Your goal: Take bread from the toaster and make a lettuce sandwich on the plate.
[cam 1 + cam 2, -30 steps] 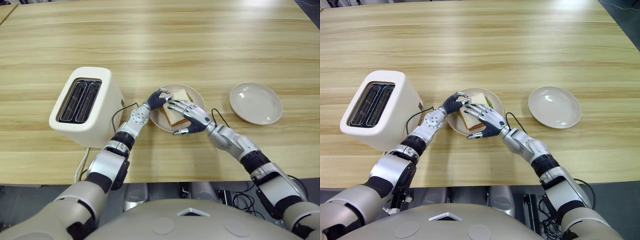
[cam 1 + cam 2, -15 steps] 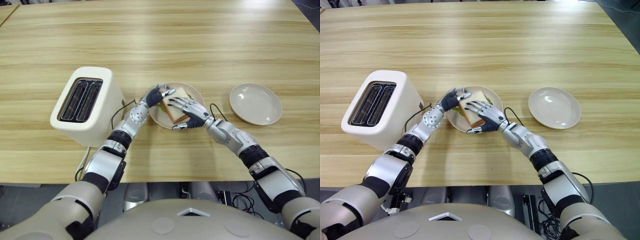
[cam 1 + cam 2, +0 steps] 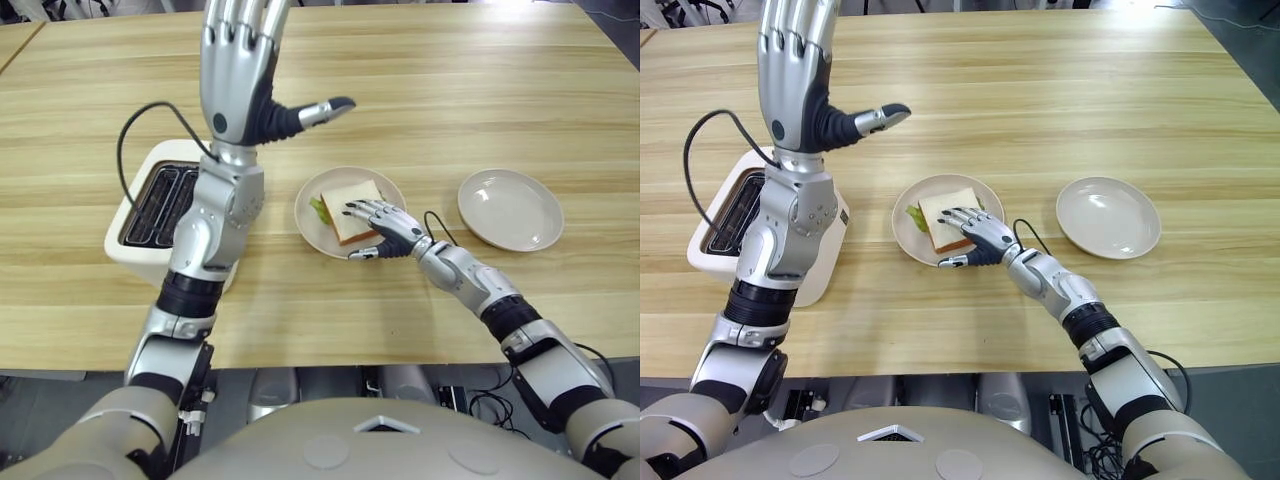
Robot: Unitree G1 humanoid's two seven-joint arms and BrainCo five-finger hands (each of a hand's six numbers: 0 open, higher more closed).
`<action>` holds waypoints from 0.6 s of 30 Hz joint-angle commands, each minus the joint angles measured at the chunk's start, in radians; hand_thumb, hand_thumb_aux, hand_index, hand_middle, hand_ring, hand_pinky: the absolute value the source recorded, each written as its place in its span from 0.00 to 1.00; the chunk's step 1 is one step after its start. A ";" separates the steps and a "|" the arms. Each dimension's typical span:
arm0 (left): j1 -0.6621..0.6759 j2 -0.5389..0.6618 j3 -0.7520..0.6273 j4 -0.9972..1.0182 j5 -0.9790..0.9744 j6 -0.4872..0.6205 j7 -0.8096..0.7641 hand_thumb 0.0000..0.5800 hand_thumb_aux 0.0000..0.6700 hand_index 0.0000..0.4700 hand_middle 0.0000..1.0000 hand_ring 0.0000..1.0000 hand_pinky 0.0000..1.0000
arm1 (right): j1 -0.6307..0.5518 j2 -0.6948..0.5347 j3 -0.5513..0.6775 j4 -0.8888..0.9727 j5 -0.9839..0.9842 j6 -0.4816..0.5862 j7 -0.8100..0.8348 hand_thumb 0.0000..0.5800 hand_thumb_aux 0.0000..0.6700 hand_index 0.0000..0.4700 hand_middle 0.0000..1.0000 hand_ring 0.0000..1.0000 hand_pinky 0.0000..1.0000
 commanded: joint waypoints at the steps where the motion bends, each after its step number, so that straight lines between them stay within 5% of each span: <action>1: 0.037 -0.004 0.003 -0.001 -0.056 -0.008 -0.033 0.00 0.00 0.00 0.00 0.00 0.00 | 0.035 -0.012 0.022 0.028 0.002 0.004 0.050 0.06 0.03 0.03 0.00 0.00 0.00; 6: 0.087 -0.010 -0.009 -0.011 -0.115 -0.043 -0.061 0.00 0.00 0.00 0.00 0.00 0.00 | 0.047 -0.018 -0.063 -0.065 0.062 -0.024 -0.037 0.15 0.08 0.08 0.00 0.00 0.00; 8: 0.114 -0.015 -0.014 -0.016 -0.172 -0.071 -0.093 0.00 0.00 0.00 0.00 0.00 0.00 | 0.056 -0.011 -0.148 -0.132 0.162 -0.088 -0.084 0.43 0.25 0.24 0.00 0.00 0.00; 9: 0.130 -0.019 -0.011 -0.021 -0.210 -0.086 -0.112 0.00 0.00 0.00 0.00 0.00 0.00 | 0.063 -0.006 -0.187 -0.162 0.226 -0.135 -0.095 0.43 0.25 0.24 0.00 0.00 0.00; 10: 0.146 -0.022 -0.007 -0.028 -0.250 -0.100 -0.134 0.00 0.00 0.00 0.00 0.00 0.00 | 0.072 0.002 -0.220 -0.185 0.300 -0.182 -0.087 0.77 0.52 0.51 0.00 0.00 0.00; 11: 0.178 -0.024 -0.003 -0.047 -0.344 -0.125 -0.185 0.00 0.00 0.00 0.00 0.00 0.00 | 0.095 0.012 -0.248 -0.223 0.461 -0.237 -0.032 0.81 0.56 0.55 0.00 0.00 0.00; 12: 0.211 -0.024 0.004 -0.074 -0.437 -0.147 -0.239 0.02 0.01 0.01 0.00 0.00 0.00 | 0.119 0.021 -0.268 -0.264 0.623 -0.276 0.030 0.87 0.64 0.63 0.15 0.15 0.15; 13: 0.241 -0.019 0.008 -0.107 -0.525 -0.161 -0.295 0.43 0.24 0.24 0.00 0.00 0.00 | 0.145 0.027 -0.280 -0.312 0.783 -0.286 0.102 0.99 0.89 0.88 0.49 0.49 0.49; 14: 0.261 -0.016 0.012 -0.130 -0.582 -0.169 -0.335 0.43 0.24 0.24 0.00 0.00 0.00 | 0.164 0.031 -0.289 -0.346 0.888 -0.286 0.158 0.99 0.89 0.88 0.49 0.49 0.49; 15: 0.290 -0.008 0.018 -0.172 -0.674 -0.166 -0.392 1.00 1.00 0.98 0.27 0.27 0.27 | 0.189 0.030 -0.299 -0.394 1.016 -0.262 0.230 1.00 1.00 0.98 1.00 1.00 1.00; 16: 0.320 0.005 0.020 -0.214 -0.764 -0.157 -0.456 1.00 1.00 0.98 0.75 0.75 0.75 | 0.213 0.029 -0.312 -0.439 1.133 -0.230 0.301 1.00 1.00 0.98 1.00 1.00 1.00; 17: 0.348 0.022 0.019 -0.254 -0.849 -0.152 -0.518 1.00 1.00 0.98 1.00 1.00 1.00 | 0.236 0.027 -0.324 -0.480 1.242 -0.193 0.375 1.00 1.00 0.98 1.00 1.00 1.00; 18: 0.376 0.042 0.014 -0.292 -0.942 -0.143 -0.584 1.00 1.00 0.98 1.00 1.00 1.00 | 0.262 0.022 -0.332 -0.523 1.351 -0.144 0.458 1.00 1.00 0.98 1.00 1.00 1.00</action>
